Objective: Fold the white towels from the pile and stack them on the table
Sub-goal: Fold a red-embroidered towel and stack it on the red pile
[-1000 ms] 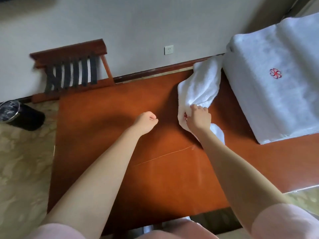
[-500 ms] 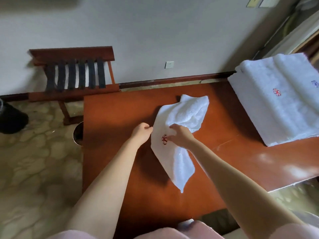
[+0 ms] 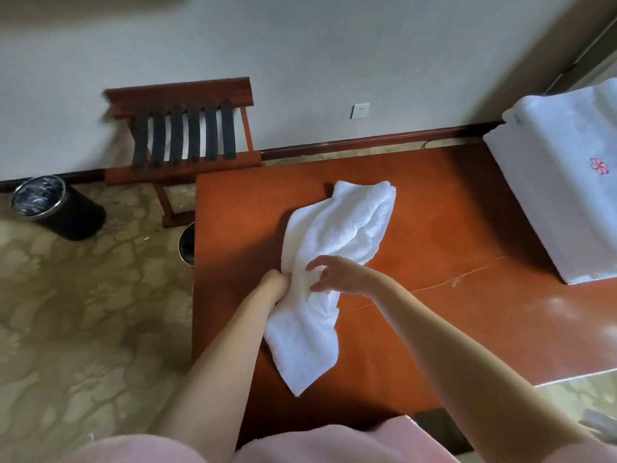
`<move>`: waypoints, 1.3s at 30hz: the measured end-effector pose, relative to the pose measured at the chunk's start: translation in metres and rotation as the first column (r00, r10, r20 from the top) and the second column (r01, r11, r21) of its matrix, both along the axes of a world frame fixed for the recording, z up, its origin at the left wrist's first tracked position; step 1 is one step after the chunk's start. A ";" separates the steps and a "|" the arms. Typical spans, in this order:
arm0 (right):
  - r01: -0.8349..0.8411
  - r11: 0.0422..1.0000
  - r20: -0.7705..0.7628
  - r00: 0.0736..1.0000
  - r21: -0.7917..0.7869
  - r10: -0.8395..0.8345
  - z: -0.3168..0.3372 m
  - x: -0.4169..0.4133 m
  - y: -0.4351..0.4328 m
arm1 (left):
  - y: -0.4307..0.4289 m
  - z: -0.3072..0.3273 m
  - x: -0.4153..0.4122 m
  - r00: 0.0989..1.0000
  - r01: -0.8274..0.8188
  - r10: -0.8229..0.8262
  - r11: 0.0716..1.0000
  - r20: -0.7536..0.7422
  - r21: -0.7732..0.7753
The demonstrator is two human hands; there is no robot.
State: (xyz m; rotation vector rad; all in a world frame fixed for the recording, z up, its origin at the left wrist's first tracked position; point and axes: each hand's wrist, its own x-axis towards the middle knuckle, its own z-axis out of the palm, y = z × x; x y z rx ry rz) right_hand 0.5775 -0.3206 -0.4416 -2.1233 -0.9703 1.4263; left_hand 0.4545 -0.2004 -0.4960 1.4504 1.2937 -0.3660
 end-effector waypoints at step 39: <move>0.710 0.512 -0.398 0.699 0.483 -0.594 0.073 0.056 -0.010 | 0.016 0.181 0.107 0.677 -0.263 0.009 0.937 0.736 0.230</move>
